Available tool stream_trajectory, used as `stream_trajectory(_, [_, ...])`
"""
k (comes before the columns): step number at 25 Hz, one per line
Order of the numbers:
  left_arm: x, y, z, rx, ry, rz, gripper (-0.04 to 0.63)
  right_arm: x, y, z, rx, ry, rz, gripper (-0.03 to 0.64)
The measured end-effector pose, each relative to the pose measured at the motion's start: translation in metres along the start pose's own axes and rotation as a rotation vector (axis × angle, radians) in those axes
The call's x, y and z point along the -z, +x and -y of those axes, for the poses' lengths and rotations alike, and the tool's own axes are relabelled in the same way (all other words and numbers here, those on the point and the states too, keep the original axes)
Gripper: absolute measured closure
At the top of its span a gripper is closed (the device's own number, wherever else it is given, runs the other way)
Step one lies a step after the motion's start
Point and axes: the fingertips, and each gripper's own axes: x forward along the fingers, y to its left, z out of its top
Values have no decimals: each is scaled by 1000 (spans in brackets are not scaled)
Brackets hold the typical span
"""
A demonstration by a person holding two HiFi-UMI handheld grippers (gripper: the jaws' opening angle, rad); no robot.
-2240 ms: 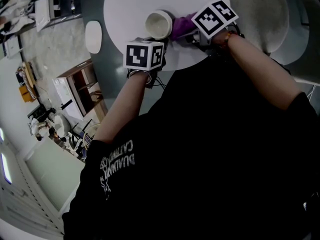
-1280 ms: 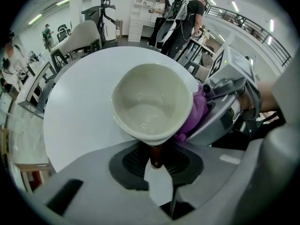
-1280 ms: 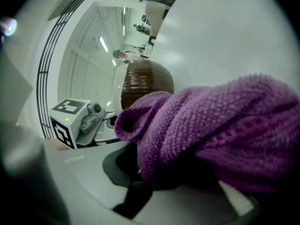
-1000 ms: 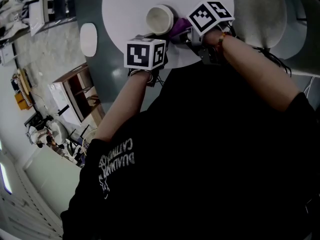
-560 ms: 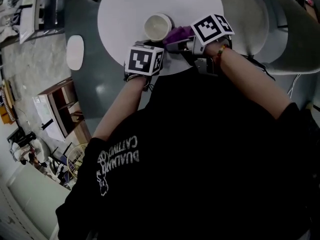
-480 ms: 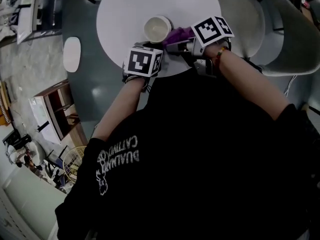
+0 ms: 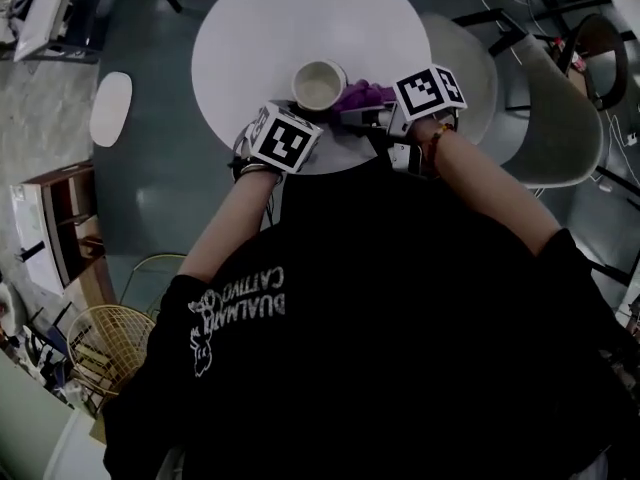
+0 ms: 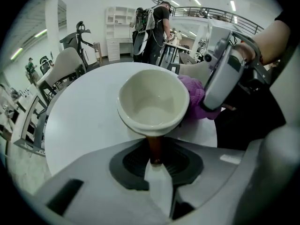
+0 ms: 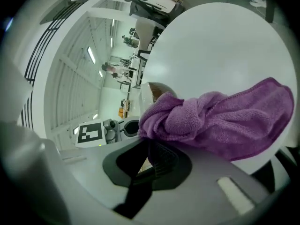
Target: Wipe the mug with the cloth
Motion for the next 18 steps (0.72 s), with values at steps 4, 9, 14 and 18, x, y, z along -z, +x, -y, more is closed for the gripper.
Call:
stream_trajectory(4, [-1, -6, 0, 20, 62, 35, 531, 1, -3, -2, 49, 0, -11, 589])
stream_trajectory(9, [6, -11, 2, 30, 114, 33, 526, 1, -2, -1, 101, -34, -28, 589])
stream_trajectory(14, [2, -12, -6, -6, 246, -12, 523, -11, -5, -4, 147, -84, -83, 589])
stream_trajectory(18, [-1, -15, -12, 4, 282, -31, 525, -24, -9, -4, 173, -78, -95, 589])
